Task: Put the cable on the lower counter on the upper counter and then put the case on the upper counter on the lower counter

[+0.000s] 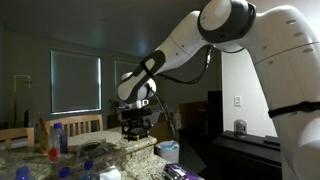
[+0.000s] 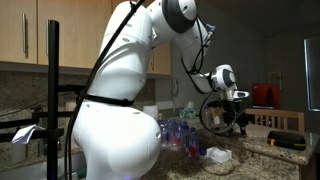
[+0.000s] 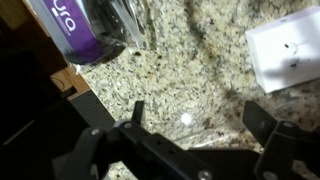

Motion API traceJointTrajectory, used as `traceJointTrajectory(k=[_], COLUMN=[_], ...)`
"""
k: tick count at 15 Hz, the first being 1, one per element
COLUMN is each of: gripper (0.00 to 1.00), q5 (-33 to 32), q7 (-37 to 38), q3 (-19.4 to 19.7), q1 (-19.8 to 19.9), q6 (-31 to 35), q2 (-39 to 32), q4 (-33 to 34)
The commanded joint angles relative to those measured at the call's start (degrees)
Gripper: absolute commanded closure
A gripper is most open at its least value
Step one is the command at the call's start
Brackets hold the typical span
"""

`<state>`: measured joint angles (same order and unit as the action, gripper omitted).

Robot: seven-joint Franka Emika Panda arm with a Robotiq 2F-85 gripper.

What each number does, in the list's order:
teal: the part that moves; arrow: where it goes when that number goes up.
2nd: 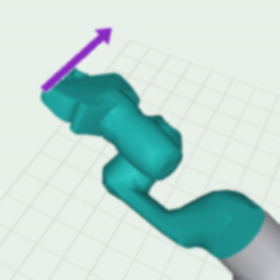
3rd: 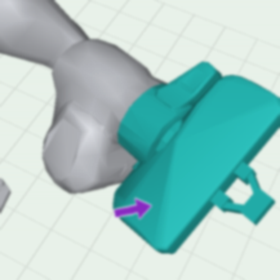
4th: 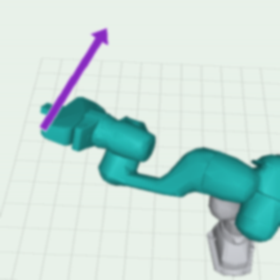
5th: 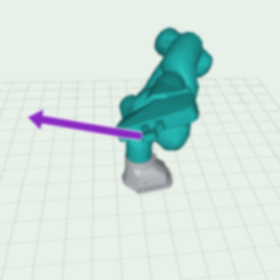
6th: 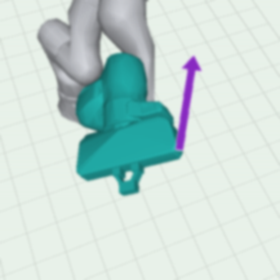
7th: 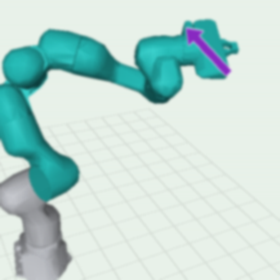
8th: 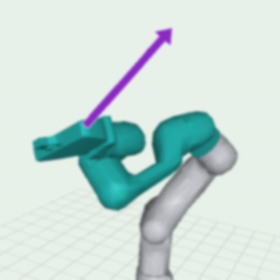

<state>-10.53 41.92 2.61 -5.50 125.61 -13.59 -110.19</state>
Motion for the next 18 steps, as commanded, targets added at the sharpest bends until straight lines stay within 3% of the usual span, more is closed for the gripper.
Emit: traceJointTrajectory(k=[1, 2, 9, 14, 18], gripper=[0.0, 0.0, 0.0, 0.0, 0.0], q5=[0.02, 0.03, 1.4, -0.51, -2.42], q7=[7.08, 3.43, 1.92, -5.37, -4.54], q3=[1.73, 1.11, -0.05, 0.02, 2.7], q1=[0.59, 0.21, -0.43, 0.52, 0.4], q6=[8.24, 4.87, 5.31, 5.03, 5.58], q2=[-2.93, -1.41, -1.11, -5.25, -9.52], q4=[1.96, 0.8, 0.09, 7.98, 15.03])
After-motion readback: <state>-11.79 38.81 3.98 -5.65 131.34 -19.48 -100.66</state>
